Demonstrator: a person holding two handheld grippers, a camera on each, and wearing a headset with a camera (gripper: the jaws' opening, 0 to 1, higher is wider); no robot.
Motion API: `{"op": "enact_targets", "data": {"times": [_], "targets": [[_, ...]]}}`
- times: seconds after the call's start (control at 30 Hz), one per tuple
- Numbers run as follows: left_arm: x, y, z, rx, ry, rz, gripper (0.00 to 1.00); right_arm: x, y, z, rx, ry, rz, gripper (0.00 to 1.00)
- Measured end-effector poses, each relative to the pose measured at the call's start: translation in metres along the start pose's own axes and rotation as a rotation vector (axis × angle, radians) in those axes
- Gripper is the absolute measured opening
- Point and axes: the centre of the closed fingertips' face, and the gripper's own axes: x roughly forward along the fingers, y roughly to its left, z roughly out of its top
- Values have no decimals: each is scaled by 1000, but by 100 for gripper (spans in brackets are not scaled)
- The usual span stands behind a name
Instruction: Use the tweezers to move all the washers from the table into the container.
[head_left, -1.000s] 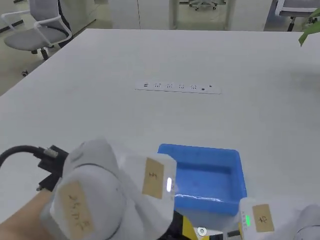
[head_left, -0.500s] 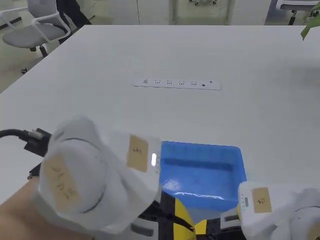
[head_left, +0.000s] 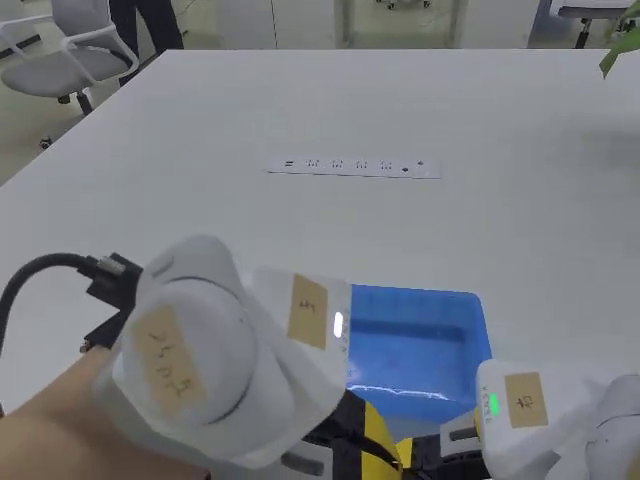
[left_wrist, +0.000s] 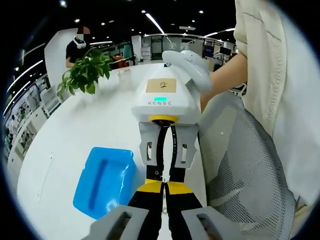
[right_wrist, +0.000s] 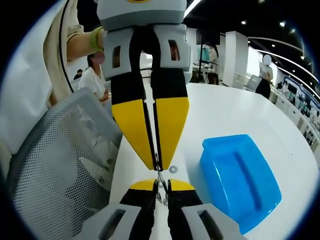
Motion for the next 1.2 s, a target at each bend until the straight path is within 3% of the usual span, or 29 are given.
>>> {"op": "enact_targets", "data": {"times": [0.1,0.17,0.3,0.33,0.4,0.57,0.67,0.83,0.93,1.03,1.2], "targets": [[1,2,2,-52,-53,4,0,1,-2,-4,36,-9,-10,4],[0,1,4,-124,-87,4,0,0,-2,-4,74,-26,-5,4],[-13,7,9,-247,-205,60,3,-2,-7,-5,123,-57,-37,3],[-19,8,11,-272,-251,85,3,-2,-9,-5,145,-68,-45,3],[-27,12,9,-331,-297,136,8,-3,-10,-5,209,-90,-36,3],[-51,14,-16,-492,-380,295,24,-4,-17,-5,281,-116,-56,2],[-61,10,-32,-572,-405,362,32,-5,-21,-6,350,-138,-59,2],[-74,5,-51,-641,-430,482,41,-7,-27,-8,477,-174,-49,2],[-81,6,-58,-633,-435,572,45,-8,-30,-10,540,-191,-51,2],[-81,6,-61,-633,-437,627,52,-11,-34,-10,598,-216,-49,2],[-80,9,-66,-628,-433,700,56,-18,-37,-9,627,-237,-63,2]]}}
